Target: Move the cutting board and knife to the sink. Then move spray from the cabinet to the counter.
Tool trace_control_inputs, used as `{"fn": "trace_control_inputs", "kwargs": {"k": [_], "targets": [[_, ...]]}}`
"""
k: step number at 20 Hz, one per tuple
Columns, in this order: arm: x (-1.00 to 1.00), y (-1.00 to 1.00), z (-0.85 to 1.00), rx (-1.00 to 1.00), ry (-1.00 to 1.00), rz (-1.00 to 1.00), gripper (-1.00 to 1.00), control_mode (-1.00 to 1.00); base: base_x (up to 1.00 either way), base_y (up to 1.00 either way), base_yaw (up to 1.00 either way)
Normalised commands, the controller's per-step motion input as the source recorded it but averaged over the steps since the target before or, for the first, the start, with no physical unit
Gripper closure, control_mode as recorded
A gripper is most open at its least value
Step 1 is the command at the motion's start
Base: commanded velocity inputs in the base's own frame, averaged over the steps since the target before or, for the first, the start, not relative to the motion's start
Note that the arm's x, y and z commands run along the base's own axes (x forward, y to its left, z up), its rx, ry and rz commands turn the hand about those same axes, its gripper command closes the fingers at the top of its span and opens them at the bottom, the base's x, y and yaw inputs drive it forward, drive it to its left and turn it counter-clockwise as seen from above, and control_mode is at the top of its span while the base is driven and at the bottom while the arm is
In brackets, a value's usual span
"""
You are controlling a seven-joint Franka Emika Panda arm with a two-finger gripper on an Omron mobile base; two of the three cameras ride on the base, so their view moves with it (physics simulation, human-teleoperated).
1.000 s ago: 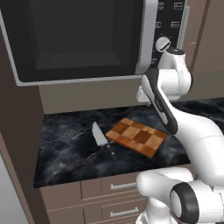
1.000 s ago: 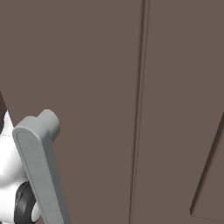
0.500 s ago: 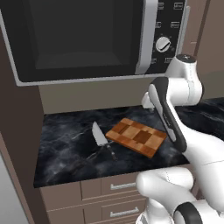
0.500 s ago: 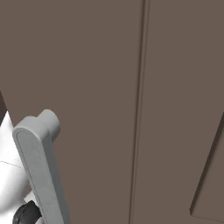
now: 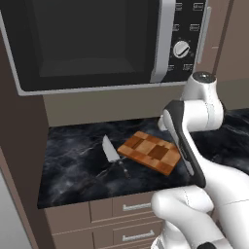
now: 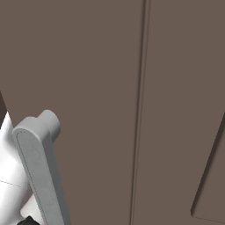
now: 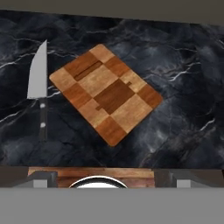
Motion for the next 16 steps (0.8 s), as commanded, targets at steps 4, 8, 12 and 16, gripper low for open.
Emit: {"fn": "trace_control_inputs", "kwargs": {"k": [4, 8, 12, 16], "targets": [[0.02, 0.01, -0.20, -0.08, -0.02, 0.14, -1.00, -1.00, 0.00, 0.00, 0.00], [0.01, 0.02, -0.18, 0.00, -0.14, 0.22, -1.00, -1.00, 0.00, 0.00, 0.00], [0.11, 0.03, -0.21, 0.00, -0.19, 0.17, -1.00, -1.00, 0.00, 0.00, 0.00], [0.21, 0.01, -0.19, 0.05, -0.24, 0.15, -1.00, -1.00, 0.00, 0.00, 0.00]]}}
